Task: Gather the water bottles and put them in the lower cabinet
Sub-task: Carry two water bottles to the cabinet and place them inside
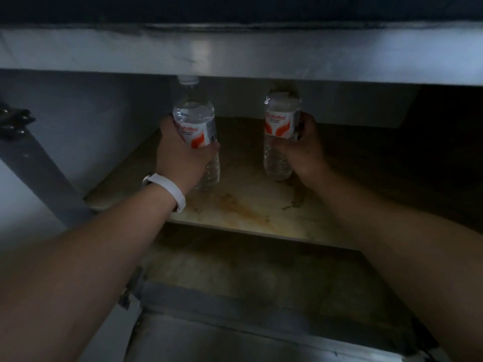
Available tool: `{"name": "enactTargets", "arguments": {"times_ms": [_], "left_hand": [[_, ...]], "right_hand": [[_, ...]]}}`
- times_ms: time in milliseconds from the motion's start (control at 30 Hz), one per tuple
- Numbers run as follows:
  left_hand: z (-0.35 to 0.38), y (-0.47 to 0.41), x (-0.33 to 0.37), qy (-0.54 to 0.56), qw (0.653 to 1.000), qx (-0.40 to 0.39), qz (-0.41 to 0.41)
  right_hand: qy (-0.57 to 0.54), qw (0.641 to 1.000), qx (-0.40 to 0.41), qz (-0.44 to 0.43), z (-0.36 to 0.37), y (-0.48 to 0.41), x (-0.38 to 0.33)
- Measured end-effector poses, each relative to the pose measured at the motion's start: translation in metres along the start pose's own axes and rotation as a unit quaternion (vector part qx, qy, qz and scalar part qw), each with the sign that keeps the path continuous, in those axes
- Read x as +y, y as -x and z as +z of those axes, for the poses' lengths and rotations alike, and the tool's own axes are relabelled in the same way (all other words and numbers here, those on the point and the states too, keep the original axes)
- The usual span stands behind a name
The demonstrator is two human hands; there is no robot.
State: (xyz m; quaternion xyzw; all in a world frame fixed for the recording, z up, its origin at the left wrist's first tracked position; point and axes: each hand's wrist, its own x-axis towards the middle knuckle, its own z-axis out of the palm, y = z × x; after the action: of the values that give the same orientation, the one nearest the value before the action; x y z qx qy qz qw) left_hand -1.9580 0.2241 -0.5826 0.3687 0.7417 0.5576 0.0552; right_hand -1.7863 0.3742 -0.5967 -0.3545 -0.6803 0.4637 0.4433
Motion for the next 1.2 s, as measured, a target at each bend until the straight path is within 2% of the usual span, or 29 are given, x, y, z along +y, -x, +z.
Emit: {"name": "enactTargets", "arguments": {"times_ms": [167,300,400,467,567,667,767,867,967,1200], "left_hand": [[0.005,0.01,-0.01,0.02,1.0,0.02,0.012],[0.01,0.019,-0.019,0.008,1.0,0.002,-0.01],[0.007,0.03,-0.027,-0.034,0.999,-0.028,0.017],[0.001,0.043,-0.034,-0.013,0.998,-0.05,0.041],[-0.009,0.069,-0.042,-0.011,0.995,-0.081,0.059],[-0.014,0.085,-0.043,-0.106,0.983,-0.099,0.107],[-0.021,0.092,-0.038,-0.184,0.959,-0.113,0.181],[-0.033,0.097,-0.032,-0.261,0.933,-0.128,0.214],[-0.052,0.108,-0.015,-0.321,0.908,-0.161,0.216],[-0.123,0.154,0.065,-0.351,0.89,-0.234,0.172]], "right_hand": [[0.03,0.999,-0.033,0.002,-0.004,0.002,0.007],[0.044,0.995,-0.083,0.022,-0.013,0.015,0.01],[0.05,0.995,-0.077,0.029,-0.017,0.028,0.009],[0.06,0.995,-0.061,0.044,-0.02,0.038,0.008],[0.133,0.99,-0.031,0.032,-0.024,0.059,0.004],[0.29,0.954,-0.073,0.0,-0.026,0.081,-0.005],[0.417,0.894,-0.159,-0.045,-0.028,0.098,-0.018],[0.497,0.834,-0.221,-0.097,-0.028,0.113,-0.032],[0.541,0.795,-0.255,-0.098,-0.027,0.132,-0.053],[0.536,0.759,-0.369,-0.009,-0.05,0.174,-0.16]]}}
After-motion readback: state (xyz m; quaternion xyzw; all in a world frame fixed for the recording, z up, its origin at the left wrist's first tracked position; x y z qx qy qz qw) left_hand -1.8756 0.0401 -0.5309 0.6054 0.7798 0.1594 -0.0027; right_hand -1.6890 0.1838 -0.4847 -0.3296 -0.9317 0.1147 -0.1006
